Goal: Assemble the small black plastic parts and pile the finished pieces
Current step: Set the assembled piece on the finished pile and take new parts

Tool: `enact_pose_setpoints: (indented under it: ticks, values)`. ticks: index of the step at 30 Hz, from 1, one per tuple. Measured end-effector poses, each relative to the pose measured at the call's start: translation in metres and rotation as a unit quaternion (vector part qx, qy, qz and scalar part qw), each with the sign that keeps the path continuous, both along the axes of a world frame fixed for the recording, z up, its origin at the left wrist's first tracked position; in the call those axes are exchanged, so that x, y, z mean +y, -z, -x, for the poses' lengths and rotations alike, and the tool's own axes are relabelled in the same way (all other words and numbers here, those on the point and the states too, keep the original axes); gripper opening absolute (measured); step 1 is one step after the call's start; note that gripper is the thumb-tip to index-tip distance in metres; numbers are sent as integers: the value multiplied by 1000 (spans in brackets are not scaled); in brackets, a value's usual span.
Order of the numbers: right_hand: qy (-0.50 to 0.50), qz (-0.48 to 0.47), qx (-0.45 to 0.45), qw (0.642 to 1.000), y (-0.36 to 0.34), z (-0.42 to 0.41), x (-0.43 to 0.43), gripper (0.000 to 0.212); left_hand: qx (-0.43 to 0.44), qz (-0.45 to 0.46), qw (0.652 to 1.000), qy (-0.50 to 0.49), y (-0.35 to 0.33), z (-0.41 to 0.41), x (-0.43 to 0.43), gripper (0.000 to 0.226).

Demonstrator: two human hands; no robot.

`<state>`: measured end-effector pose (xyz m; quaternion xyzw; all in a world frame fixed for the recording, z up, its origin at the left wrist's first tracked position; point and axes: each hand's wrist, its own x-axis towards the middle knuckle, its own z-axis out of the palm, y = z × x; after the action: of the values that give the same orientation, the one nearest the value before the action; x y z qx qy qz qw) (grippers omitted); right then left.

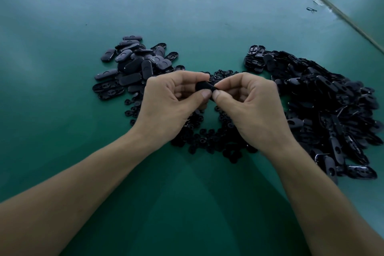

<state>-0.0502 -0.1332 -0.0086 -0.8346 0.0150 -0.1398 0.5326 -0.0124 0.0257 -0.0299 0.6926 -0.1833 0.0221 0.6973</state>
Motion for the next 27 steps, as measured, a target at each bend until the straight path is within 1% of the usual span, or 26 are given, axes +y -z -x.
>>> enact_pose_setpoints:
  ticks: [5,8,10,12,13,15,16,18,20,22,24,27]
  values:
    - [-14,-17,-3,1000,-2,1,0,10,4,17,1000,-26,0,1,0,26]
    - [-23,-21,-8,999,-6,1,-1,11,9,23,999,-25,1,1,1,24]
    - [-23,-16,-1,1000,-6,0,-3,12,13,35,999,-20,1,1,1,25]
    - [0,8,8,1000,-6,-3,-8,11,20,58,998,-32,2,-1,2,26]
    - [22,40,8,999,-6,-6,-13,12,22,74,996,-44,2,-3,2,25]
    - [71,142,12,987,-7,-12,-24,21,29,109,991,-78,3,-6,3,22]
    - [88,200,25,976,-8,-16,-30,27,34,122,987,-101,3,-8,3,23]
    - [86,308,68,945,-7,-23,-41,39,56,145,977,-149,4,-12,2,27]
    - [74,378,116,916,-4,-28,-47,45,81,160,966,-184,4,-14,2,36]
    - [72,396,143,904,-2,-30,-47,44,101,154,962,-201,5,-15,3,62]
    - [78,398,135,904,-1,-31,-46,40,116,159,960,-200,5,-16,4,81]
    - [109,381,102,913,-3,-31,-46,29,117,158,962,-188,6,-16,4,96]
